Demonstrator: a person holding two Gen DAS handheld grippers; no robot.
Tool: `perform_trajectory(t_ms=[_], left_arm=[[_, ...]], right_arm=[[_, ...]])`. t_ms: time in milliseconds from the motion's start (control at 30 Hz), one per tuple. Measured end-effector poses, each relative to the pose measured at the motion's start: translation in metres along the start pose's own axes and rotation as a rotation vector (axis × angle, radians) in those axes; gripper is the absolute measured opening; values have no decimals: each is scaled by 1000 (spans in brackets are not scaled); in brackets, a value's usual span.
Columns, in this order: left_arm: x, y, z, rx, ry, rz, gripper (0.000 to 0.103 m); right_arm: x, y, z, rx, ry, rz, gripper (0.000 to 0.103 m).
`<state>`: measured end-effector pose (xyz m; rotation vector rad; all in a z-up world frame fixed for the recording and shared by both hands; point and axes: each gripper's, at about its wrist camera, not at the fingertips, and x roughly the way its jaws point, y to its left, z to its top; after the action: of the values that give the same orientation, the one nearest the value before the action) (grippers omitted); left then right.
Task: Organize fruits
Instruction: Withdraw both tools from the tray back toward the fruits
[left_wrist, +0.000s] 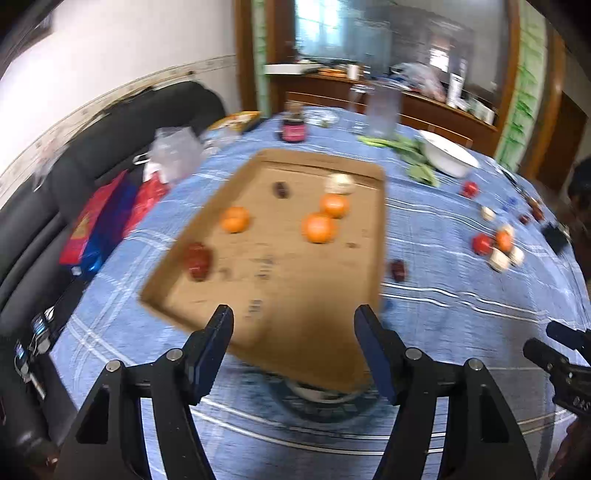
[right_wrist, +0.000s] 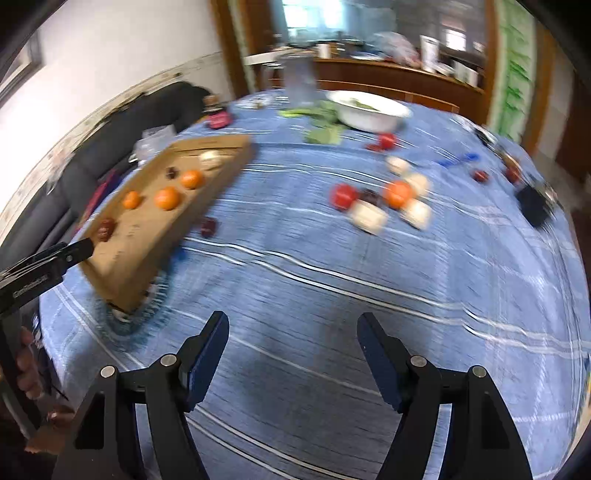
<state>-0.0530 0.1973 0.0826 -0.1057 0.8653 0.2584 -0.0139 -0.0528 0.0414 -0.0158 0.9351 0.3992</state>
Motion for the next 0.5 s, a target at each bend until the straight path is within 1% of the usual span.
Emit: perform_trajectory(t_ms=[33,67,200,300,400,500], left_arm=[[0,-11,0,16,0,-19,75],[-1,-22,-1,31,-3,-32,78],[1,-61,-3,107,9,-79,79],[3,-84,-6,149,27,-100,79],[6,-103,-10,179,46,-110,79],[11,-117,-13,202,71,-102,79]], right_arm=[[-3,-11,-2,23,-2,-10,76],[-5,-19,-3,39,-5,-17,76],[-15,-58,-1,103,-26,-41,76],[-16,-82,7,118,-44,-54,76],[-6,-100,24,101,-55,-65,76],[16,-111,46,66,-49,-45,76]])
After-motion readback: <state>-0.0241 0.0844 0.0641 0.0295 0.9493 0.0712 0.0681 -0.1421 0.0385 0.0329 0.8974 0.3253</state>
